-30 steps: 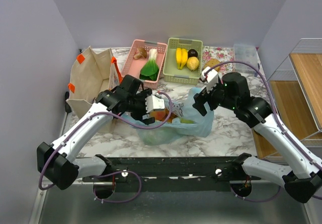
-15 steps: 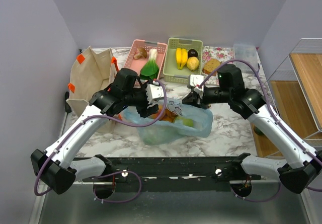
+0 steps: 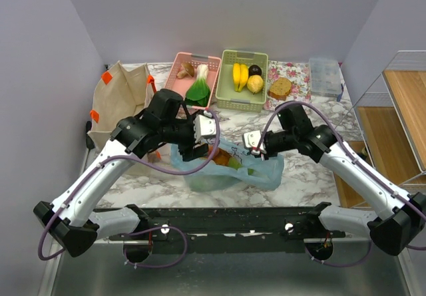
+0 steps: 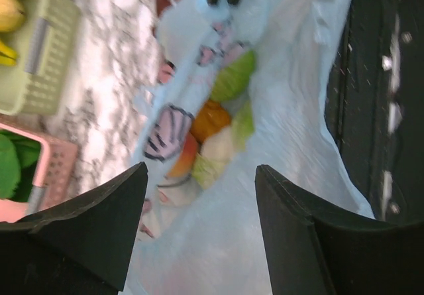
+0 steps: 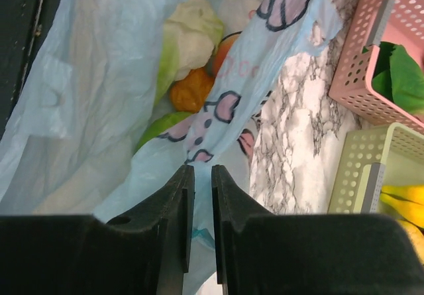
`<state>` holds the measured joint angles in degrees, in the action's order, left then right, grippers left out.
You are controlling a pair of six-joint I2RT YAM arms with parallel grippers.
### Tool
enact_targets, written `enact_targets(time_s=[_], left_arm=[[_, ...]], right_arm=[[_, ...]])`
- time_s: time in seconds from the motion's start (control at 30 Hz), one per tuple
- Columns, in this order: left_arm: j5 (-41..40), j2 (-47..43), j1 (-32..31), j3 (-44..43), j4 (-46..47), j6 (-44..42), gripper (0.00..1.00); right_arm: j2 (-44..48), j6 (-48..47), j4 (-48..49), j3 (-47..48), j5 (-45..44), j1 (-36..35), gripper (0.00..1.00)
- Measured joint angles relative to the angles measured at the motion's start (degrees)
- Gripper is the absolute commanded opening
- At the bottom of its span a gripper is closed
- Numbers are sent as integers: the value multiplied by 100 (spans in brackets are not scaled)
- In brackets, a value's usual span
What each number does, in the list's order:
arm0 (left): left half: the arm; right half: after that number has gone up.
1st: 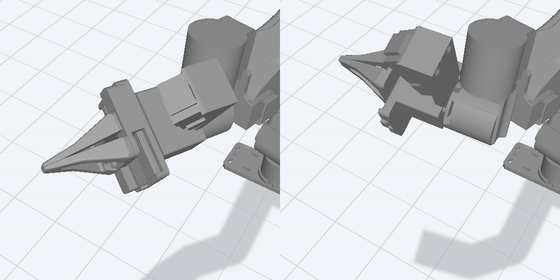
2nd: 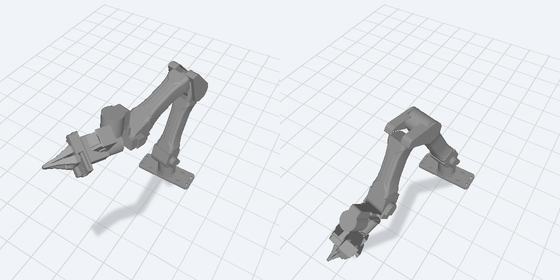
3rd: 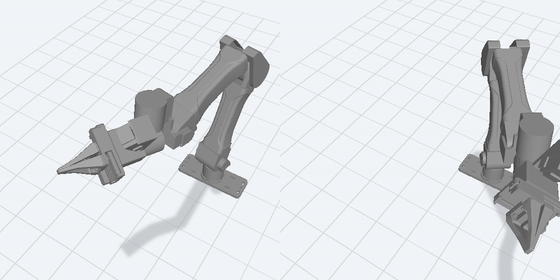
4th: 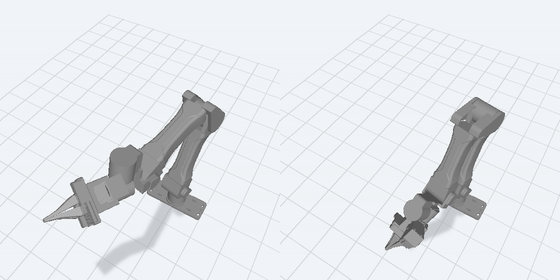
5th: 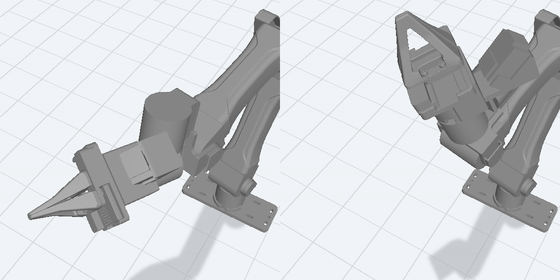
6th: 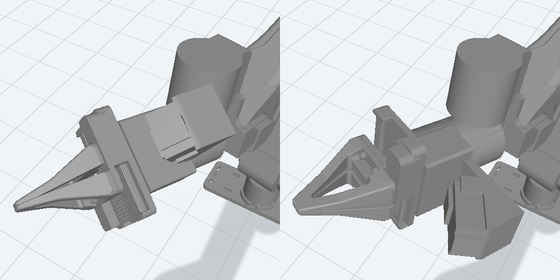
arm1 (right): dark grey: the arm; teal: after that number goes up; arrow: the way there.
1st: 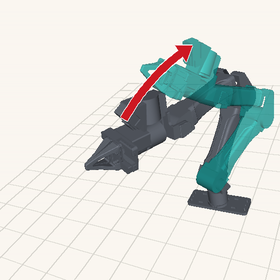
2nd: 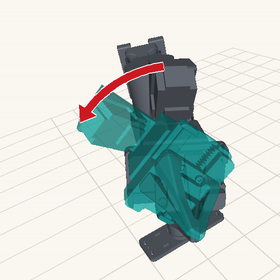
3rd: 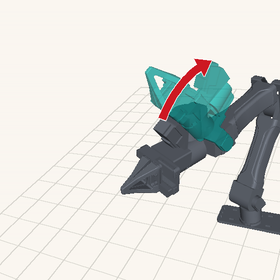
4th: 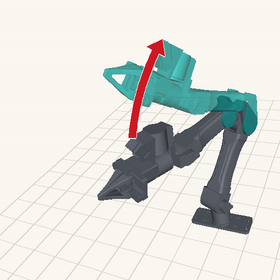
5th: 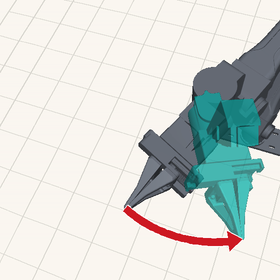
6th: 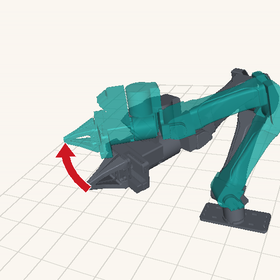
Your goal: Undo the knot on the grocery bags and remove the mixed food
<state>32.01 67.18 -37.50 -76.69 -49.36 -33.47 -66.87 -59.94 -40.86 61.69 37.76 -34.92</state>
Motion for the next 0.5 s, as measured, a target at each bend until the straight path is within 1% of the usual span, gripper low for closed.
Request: enact_targets(time_s=[0.07,0.13,0.2,0.3,0.4,0.47,0.5], left_arm=[[79,-133,2,149,-417,-212,58],[61,-267,2,501,-619,-363,54],[-17,-343,2,876,-732,-487,49],[-291,-319,57,1421,-765,-588,48],[-481,-313,120,1639,-693,-595,48],[-535,-313,138,1681,-605,-573,47],[-540,-313,140,1681,-560,-557,46]], right_arm=[[175,-245,-153,-142,9,0,26],[361,-372,-260,-240,31,0,28],[463,-466,-374,-192,94,-33,33],[413,-610,-789,243,122,-278,34],[286,-634,-973,654,111,-717,26],[192,-614,-975,737,96,-951,20],[133,-603,-970,739,76,-1029,19]])
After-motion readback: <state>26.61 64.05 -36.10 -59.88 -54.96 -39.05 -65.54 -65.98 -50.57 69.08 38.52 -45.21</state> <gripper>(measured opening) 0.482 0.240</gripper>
